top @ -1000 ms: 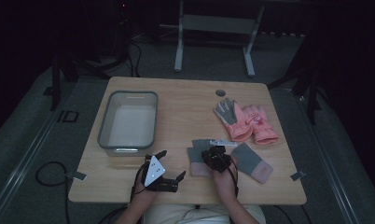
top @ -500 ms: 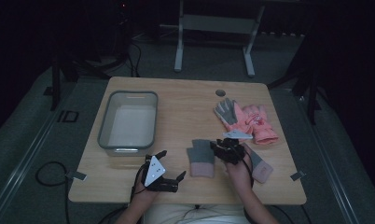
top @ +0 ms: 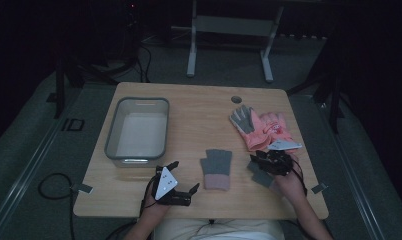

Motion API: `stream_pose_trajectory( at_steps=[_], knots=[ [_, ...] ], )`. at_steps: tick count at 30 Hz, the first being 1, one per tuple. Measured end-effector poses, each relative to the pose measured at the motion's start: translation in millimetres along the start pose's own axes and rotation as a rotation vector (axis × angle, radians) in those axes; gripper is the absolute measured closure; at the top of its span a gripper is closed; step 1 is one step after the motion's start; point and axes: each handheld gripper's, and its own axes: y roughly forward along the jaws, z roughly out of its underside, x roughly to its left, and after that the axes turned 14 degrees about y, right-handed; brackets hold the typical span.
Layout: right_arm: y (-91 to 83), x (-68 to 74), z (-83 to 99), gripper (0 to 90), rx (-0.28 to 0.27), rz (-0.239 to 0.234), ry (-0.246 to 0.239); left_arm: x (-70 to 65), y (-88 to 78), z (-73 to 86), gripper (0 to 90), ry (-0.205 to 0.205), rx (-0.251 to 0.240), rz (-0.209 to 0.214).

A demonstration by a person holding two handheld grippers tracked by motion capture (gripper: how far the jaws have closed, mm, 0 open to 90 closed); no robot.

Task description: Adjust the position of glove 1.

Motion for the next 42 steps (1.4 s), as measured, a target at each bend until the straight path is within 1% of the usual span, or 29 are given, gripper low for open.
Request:
stream_pose_trajectory(
  at_steps=[2,4,6,7,9,10,11,13,17,18,19,20,22,25,28,30,32,33,34,37,38,39,42],
  knots=[
    [-5.8,-7.8,1.4,64.7,0.008,0.008,-0.025,0.0,0.0,0.0,0.2,-0.001,0.001,-0.001],
    [-11.6,-17.0,3.4,64.4,0.023,0.006,-0.064,0.0,-0.1,0.0,0.3,-0.001,-0.001,-0.001],
    [-14.2,-24.3,6.0,64.5,0.053,0.017,-0.093,0.1,0.0,0.0,0.3,-0.001,0.001,-0.002],
    [-15.1,-27.9,7.8,64.9,0.067,0.018,-0.096,0.0,0.1,0.0,0.2,-0.002,0.001,-0.002],
    [-16.2,-34.0,11.5,65.5,0.088,0.0,-0.08,-0.1,0.0,-0.1,0.2,-0.001,0.001,-0.004],
    [-16.2,-36.9,15.0,65.2,0.103,-0.006,-0.08,-0.2,-0.1,0.0,0.2,0.001,0.0,-0.004],
    [-15.9,-38.2,17.2,64.3,0.108,-0.005,-0.08,-0.2,-0.2,0.0,0.2,0.001,0.0,-0.004],
    [-14.2,-41.2,23.9,63.1,0.136,-0.02,-0.073,-0.1,-0.1,0.0,0.2,-0.001,0.0,-0.005],
    [-9.4,-43.7,31.8,62.4,0.188,-0.014,-0.097,0.1,-0.1,0.1,0.2,-0.003,0.001,-0.004],
    [-6.7,-45.0,33.6,62.5,0.206,-0.008,-0.095,0.0,0.1,0.0,0.2,-0.004,0.004,-0.006],
    [-4.9,-46.2,35.0,62.6,0.211,-0.014,-0.081,-0.2,0.0,0.0,0.2,-0.002,0.002,-0.008],
    [-4.7,-47.5,35.3,62.9,0.207,-0.024,-0.07,-0.4,-0.1,0.0,0.2,0.0,0.001,-0.008],
    [-4.3,-47.9,36.1,65.2,0.204,-0.024,-0.081,-0.7,-0.3,0.0,0.2,0.003,0.001,-0.009],
    [-3.9,-49.0,36.4,71.7,0.203,-0.03,-0.071,-0.3,-0.2,0.1,0.2,-0.001,0.001,-0.01],
    [-4.4,-48.9,37.0,77.2,0.201,-0.028,-0.057,-0.1,-0.5,0.3,0.2,-0.006,-0.002,-0.01],
    [-4.6,-48.6,37.9,80.7,0.192,-0.027,-0.059,-0.3,-0.4,0.2,0.2,-0.005,-0.001,-0.011],
    [-5.1,-46.6,38.7,83.7,0.185,-0.016,-0.055,-0.3,-0.4,0.1,0.2,-0.004,0.0,-0.013],
    [-5.7,-44.2,39.1,84.9,0.182,-0.008,-0.056,-0.4,-0.5,0.2,0.2,-0.005,-0.001,-0.015],
    [-6.9,-41.2,38.8,85.3,0.182,-0.01,-0.046,-0.5,-0.7,0.2,0.2,-0.005,-0.001,-0.017],
    [-13.3,-29.8,35.9,85.6,0.143,-0.024,-0.024,-0.8,-0.7,0.2,0.2,-0.003,-0.001,-0.02],
    [-15.5,-26.9,34.0,85.6,0.129,-0.019,-0.016,-0.8,-0.6,0.1,0.2,-0.003,0.0,-0.02],
    [-19.9,-21.8,29.9,85.6,0.102,-0.006,-0.002,-0.8,-0.6,0.1,0.2,-0.003,0.0,-0.018],
    [-32.1,-9.9,18.1,85.6,0.048,0.025,0.038,-0.8,-0.8,0.3,0.2,-0.002,-0.003,-0.019]
  ],
)
